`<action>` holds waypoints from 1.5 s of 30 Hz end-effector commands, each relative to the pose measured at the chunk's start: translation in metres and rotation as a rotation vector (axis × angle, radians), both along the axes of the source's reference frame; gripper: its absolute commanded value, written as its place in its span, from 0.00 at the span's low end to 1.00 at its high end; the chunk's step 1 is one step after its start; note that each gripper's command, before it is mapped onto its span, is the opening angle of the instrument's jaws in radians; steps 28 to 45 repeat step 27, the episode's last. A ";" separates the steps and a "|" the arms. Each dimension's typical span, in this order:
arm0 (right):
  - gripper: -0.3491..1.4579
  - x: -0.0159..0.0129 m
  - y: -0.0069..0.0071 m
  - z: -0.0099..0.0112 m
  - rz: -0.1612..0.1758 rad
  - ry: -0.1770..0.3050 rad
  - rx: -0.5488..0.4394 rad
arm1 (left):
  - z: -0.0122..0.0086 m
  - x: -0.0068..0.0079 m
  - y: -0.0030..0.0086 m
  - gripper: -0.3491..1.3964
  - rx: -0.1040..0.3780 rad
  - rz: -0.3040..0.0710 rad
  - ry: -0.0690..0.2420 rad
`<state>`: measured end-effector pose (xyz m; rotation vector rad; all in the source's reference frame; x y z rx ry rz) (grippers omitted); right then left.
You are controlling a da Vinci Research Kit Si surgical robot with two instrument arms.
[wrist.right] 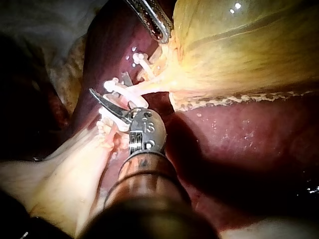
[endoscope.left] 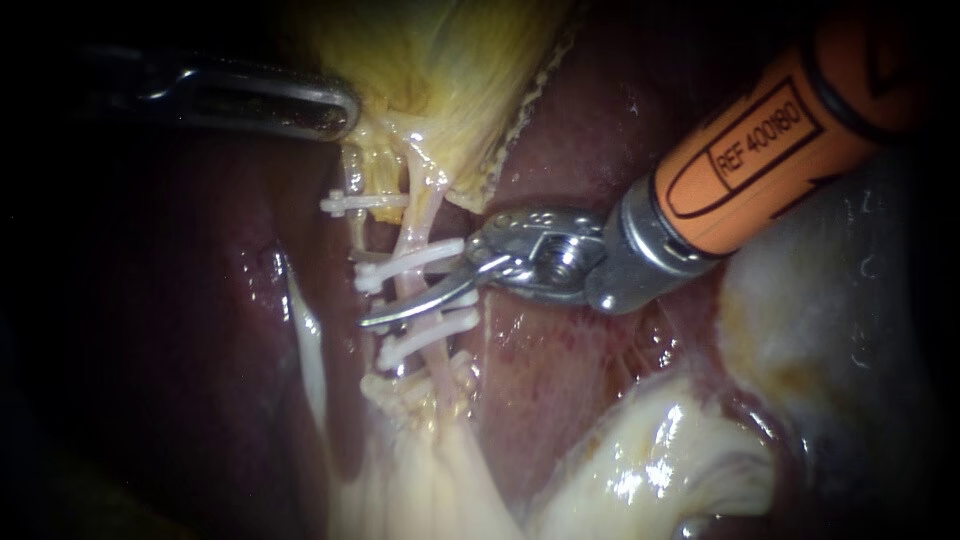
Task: Go to the cutting position right tube
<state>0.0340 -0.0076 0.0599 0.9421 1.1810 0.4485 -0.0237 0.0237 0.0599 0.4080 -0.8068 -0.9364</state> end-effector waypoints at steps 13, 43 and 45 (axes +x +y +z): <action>0.99 0.0009 -0.0013 0.0011 0.028 0.043 0.018 | 0.0000 0.0000 0.0000 0.00 0.000 0.000 0.000; 0.99 0.0006 -0.0012 0.0007 0.029 0.046 0.021 | -0.0001 -0.0001 -0.0001 0.00 0.000 -0.001 0.000; 0.99 0.0006 -0.0012 0.0007 0.029 0.046 0.021 | -0.0001 -0.0001 -0.0001 0.00 0.000 -0.001 0.000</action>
